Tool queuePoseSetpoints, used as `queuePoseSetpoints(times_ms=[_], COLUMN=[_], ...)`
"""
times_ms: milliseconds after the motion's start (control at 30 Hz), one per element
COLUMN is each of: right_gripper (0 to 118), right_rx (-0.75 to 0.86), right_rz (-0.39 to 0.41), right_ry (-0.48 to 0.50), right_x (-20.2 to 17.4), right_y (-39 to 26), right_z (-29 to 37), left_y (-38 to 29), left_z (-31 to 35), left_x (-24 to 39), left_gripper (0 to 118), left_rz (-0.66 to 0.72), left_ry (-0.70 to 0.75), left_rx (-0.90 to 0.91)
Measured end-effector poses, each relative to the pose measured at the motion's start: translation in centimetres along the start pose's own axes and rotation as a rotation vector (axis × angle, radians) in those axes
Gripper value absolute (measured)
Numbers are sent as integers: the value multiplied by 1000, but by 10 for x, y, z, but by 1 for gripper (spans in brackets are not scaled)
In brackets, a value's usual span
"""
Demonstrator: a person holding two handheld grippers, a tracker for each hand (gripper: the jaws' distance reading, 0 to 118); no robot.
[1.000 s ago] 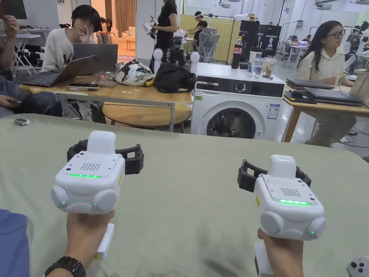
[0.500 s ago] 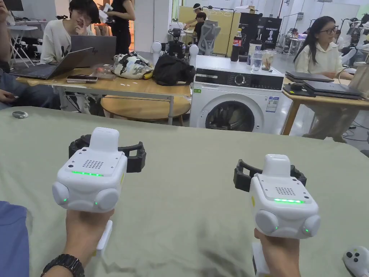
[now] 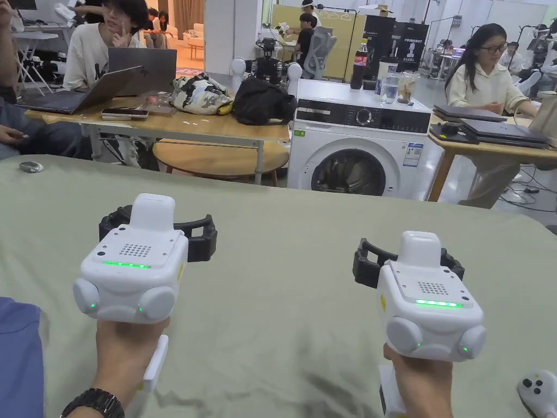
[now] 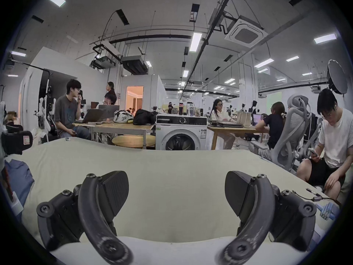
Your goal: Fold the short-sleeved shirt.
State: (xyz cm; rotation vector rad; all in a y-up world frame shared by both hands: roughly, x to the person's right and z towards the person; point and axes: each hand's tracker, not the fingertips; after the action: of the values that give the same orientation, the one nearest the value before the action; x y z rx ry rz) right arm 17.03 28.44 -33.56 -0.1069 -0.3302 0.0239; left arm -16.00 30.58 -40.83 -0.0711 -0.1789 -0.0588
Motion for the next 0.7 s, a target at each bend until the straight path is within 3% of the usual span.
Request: queuePoseSetpoints(times_ms=[167,700], right_gripper=[104,104], right_rx=[2,-1], right_rz=[23,-7], right_ry=[1,-9], right_x=[-1,-9], right_y=[1,-2], right_z=[1,6], left_y=[2,0], left_z=[1,5], left_x=[1,3], left_gripper=[113,113], left_rz=[-9,-12], left_ry=[-1,-3], left_rx=[7,14])
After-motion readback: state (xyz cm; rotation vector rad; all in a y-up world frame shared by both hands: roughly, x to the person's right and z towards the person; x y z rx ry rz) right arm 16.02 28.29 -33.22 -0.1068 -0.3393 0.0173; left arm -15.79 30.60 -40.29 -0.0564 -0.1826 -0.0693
